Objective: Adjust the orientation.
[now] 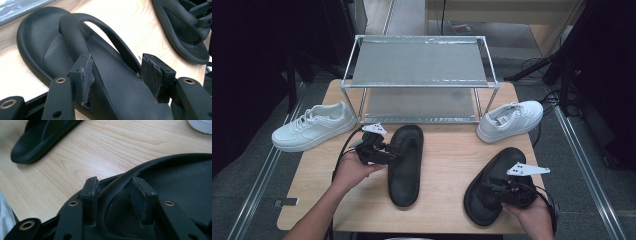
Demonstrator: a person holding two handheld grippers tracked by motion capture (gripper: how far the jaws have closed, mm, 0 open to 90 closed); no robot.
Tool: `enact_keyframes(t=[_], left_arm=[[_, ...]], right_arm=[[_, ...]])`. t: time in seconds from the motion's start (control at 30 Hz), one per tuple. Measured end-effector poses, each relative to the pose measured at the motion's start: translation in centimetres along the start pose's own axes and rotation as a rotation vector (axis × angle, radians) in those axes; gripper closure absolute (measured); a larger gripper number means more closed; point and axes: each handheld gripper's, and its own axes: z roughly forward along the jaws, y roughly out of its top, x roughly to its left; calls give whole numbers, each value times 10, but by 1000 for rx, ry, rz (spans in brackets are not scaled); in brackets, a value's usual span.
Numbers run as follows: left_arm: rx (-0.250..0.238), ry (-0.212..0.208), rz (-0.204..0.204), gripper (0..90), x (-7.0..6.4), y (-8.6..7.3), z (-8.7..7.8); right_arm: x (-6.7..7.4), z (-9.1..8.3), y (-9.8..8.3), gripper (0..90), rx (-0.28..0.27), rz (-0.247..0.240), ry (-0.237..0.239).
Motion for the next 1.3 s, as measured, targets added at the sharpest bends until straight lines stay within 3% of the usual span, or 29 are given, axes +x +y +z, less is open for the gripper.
enact_keyframes(t=[0.1,0.3,0.33,0.4,0.43,0.5,0.57,0.67,0.8,1.07,1.2,1.3], left_arm=[[4,3,3,430,0,0,0],[7,2,2,431,0,0,1],[9,3,4,431,0,0,1],[8,4,9,431,-1,0,1],[3,3,8,431,-1,0,1],[-1,6,5,432,0,0,0],[-2,8,2,432,0,0,0],[-4,6,2,432,0,0,0],[-3,6,4,432,-1,0,0],[-9,3,11,432,-2,0,-2],[-5,5,13,435,-3,-1,-1],[2,20,30,483,-5,-2,-1]], right_arm=[[-2,-1,0,538,2,10,-3],[-4,3,1,543,11,18,20],[-4,7,1,531,31,28,19],[-5,16,1,535,97,51,60],[-3,19,2,553,109,37,61],[2,20,4,593,96,18,55],[2,20,6,647,101,79,68],[4,16,10,699,62,98,81],[8,14,18,701,7,132,90],[33,31,33,696,12,98,107],[45,39,39,698,24,56,119],[51,47,44,699,32,38,143]])
